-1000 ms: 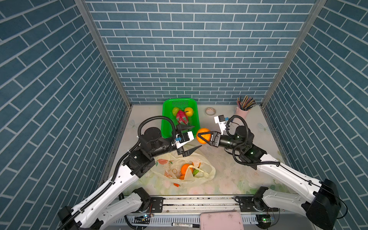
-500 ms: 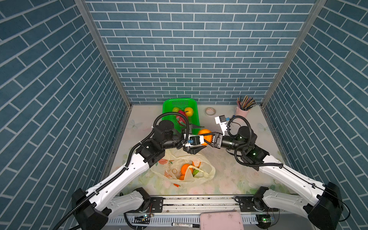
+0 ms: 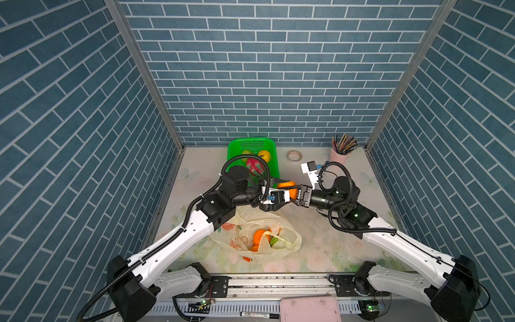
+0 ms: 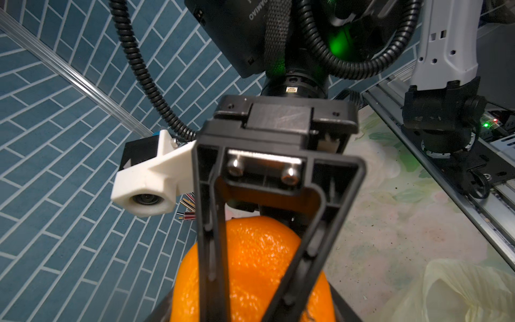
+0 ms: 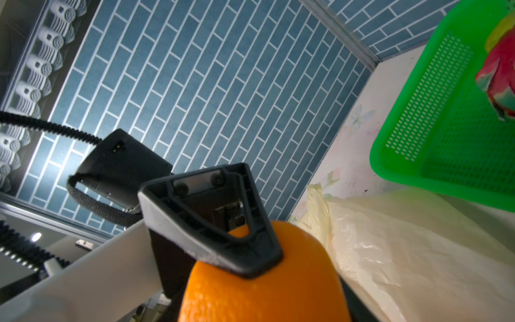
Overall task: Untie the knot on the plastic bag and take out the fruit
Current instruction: 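Hand the orange from the right gripper to the left gripper, then carry the orange into the basket with the left gripper while the right withdraws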
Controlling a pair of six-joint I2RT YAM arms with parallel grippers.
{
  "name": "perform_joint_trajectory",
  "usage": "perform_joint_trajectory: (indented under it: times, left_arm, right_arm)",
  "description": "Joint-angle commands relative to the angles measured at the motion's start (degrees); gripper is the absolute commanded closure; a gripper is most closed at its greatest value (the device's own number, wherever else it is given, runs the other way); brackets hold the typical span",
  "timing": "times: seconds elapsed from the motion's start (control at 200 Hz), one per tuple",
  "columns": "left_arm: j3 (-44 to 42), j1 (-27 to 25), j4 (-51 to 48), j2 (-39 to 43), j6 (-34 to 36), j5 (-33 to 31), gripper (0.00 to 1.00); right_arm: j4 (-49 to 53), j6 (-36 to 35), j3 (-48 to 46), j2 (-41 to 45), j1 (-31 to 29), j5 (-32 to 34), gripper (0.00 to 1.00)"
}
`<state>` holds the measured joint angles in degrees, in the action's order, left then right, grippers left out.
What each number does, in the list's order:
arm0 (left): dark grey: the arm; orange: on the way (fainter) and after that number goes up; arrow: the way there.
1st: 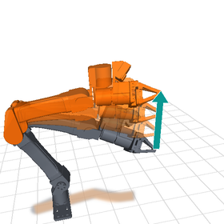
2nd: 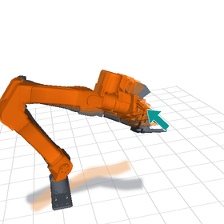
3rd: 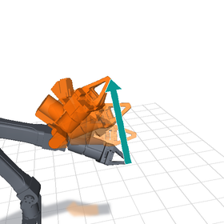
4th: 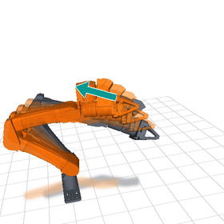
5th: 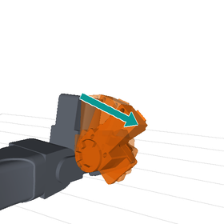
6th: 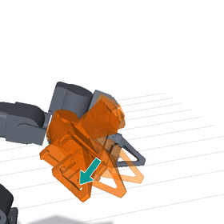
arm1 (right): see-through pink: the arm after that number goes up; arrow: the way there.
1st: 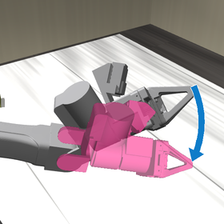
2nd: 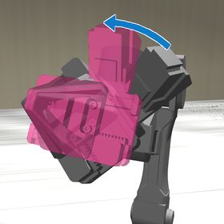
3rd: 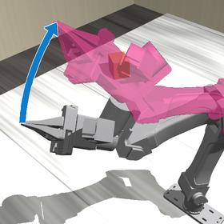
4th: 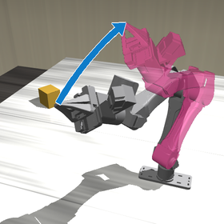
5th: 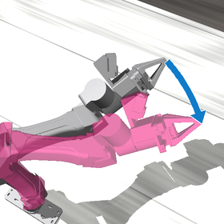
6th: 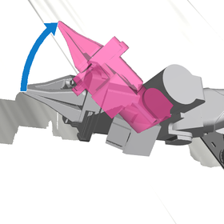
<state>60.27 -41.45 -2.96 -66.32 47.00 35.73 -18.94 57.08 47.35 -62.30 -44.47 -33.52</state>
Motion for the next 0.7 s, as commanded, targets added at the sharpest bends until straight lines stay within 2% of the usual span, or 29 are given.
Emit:
perform_joint_trajectory:
  times: [0.0, 0.165, 0.42, 0.545, 0.695]
  left_arm:
    - [-0.06, -0.12, 2.86, 1.25, 0.42, -3.80, 0.42]
    - [-0.93, 0.76, 5.60, 2.08, -4.56, -9.46, 0.43]
    - [0.10, 5.95, 9.17, -0.55, -16.85, -14.01, 0.49]
    - [1.81, 7.84, 9.22, -3.73, -22.88, -21.55, 0.49]
    - [5.78, 9.83, 5.14, -9.05, -27.11, -27.29, 0.47]
  right_arm:
    - [2.41, -1.09, 2.30, 2.78, -0.02, 3.64, 0.20]
    - [6.11, -6.07, 2.22, 7.12, 0.00, 13.01, 0.11]
    - [9.45, -11.81, -0.13, 13.84, -0.02, 28.71, 0.10]
    - [11.54, -14.93, 0.01, 14.62, 0.02, 32.00, 0.10]
    - [14.05, -17.97, 1.19, 12.99, 0.00, 33.12, 0.10]
